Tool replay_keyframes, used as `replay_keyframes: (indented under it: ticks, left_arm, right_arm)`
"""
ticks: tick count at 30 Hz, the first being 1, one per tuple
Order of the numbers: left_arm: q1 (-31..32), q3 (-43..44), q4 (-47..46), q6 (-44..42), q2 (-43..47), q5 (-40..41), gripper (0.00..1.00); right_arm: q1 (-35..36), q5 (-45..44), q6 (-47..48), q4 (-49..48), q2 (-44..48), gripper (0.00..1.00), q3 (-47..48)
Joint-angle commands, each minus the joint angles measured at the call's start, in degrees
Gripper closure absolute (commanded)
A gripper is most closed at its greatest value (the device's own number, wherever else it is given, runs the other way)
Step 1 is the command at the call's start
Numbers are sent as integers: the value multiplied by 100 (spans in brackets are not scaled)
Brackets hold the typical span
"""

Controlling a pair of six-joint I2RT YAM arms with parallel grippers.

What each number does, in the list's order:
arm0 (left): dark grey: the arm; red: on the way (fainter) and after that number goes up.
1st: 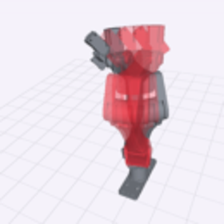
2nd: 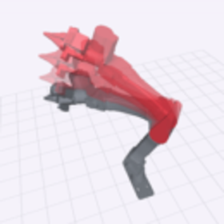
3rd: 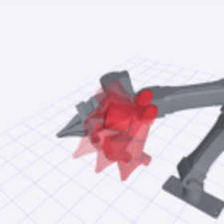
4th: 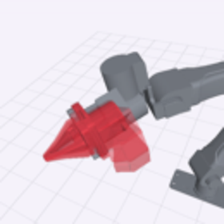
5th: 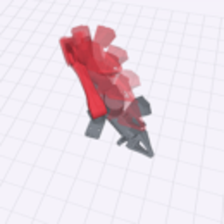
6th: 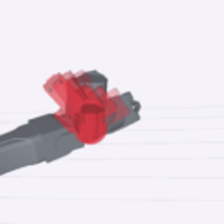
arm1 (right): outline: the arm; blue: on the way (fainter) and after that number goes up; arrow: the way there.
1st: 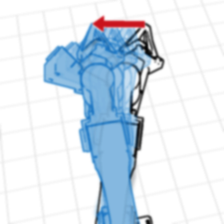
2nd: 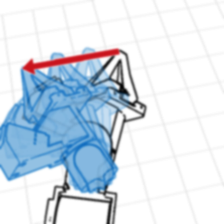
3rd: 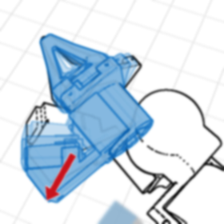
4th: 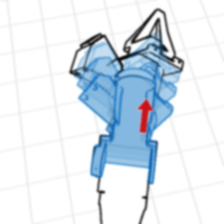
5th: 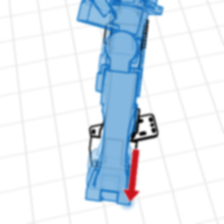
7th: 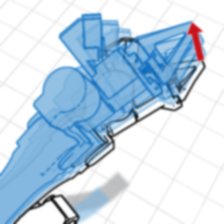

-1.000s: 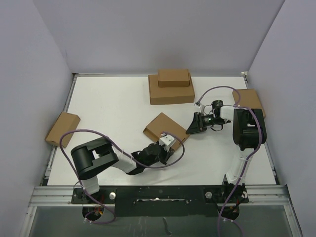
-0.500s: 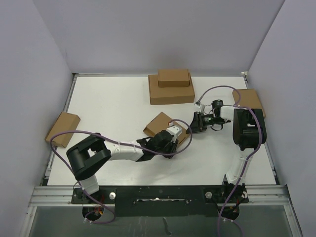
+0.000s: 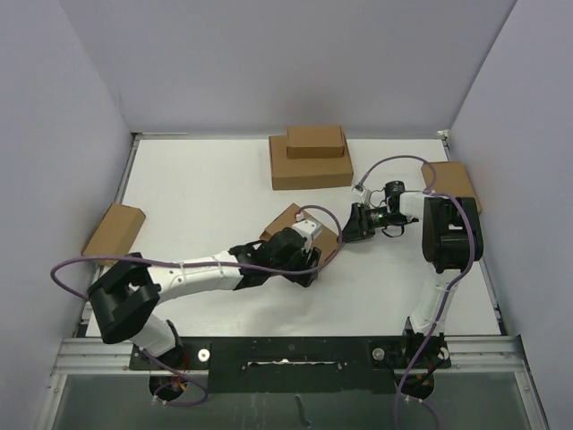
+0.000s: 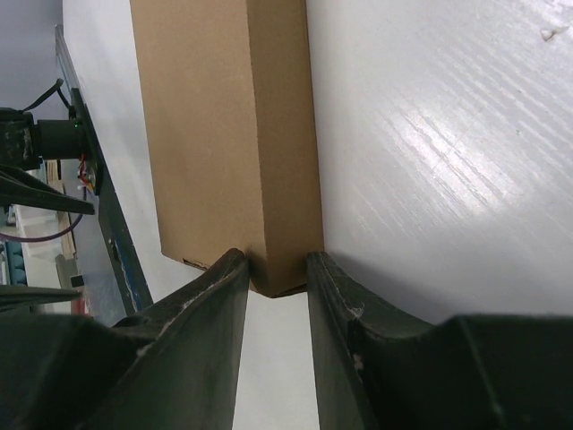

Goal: Fold the paper box

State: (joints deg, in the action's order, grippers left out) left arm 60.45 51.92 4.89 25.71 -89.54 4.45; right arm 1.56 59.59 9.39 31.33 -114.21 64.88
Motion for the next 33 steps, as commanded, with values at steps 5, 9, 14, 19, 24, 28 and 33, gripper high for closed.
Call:
replay_keyframes:
  ticks: [5, 9, 14, 19, 24, 28, 33]
  left_arm:
    - [-410, -1278, -1104, 1497, 1443, 30, 27]
    - [-435, -2437, -2518, 2913, 1881, 570, 15]
    - [-285, -2900, -3491, 4134, 1638, 1225, 7]
    - [-96, -2541, -3234, 4989, 984, 1658, 2]
    - [97, -2224, -2917, 5762, 493, 1966, 2]
    - [249, -1753, -1969, 6419, 277, 2210, 6]
    - [328, -1145, -934, 7140, -106, 2190, 15]
  right_arm:
    - [45, -424, 188, -83, -24, 68, 68]
    - [41, -417, 195, -83, -14, 68, 68]
    - [46, -413, 195, -83, -28, 68, 68]
    - [46, -405, 195, -75, -26, 68, 69]
    - [45, -405, 195, -75, -27, 68, 69]
    - [46, -405, 197, -83, -31, 68, 68]
    - [46, -405, 195, -83, -31, 68, 69]
